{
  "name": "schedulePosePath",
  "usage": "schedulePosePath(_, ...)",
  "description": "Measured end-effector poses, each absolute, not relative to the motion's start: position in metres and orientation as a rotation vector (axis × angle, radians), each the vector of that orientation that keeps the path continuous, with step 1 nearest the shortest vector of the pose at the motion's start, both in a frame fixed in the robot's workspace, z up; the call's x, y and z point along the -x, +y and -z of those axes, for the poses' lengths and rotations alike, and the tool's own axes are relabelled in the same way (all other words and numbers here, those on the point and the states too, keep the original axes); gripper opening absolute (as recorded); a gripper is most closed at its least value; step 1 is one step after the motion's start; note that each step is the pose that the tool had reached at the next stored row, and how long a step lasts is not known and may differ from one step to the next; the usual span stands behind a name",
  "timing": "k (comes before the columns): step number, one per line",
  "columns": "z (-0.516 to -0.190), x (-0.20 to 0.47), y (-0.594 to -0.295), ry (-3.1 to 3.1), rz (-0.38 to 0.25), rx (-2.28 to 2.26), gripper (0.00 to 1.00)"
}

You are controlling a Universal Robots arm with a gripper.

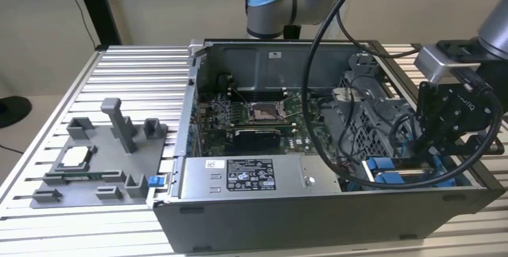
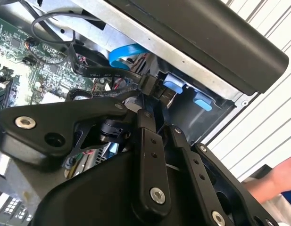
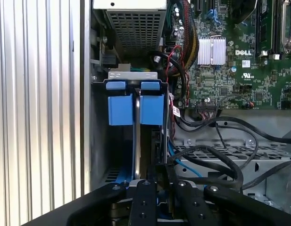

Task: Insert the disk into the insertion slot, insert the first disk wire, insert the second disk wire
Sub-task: 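Insert the first disk wire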

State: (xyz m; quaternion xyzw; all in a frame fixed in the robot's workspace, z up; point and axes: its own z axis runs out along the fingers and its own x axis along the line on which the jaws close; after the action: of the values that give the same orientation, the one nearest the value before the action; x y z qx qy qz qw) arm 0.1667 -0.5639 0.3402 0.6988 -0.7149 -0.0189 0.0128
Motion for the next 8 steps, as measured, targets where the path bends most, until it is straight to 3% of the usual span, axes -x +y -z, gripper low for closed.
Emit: schedulePosePath(8,-0.3392,-0.1675,-0.5637,-2.227,0.058,-2.180,0.00)
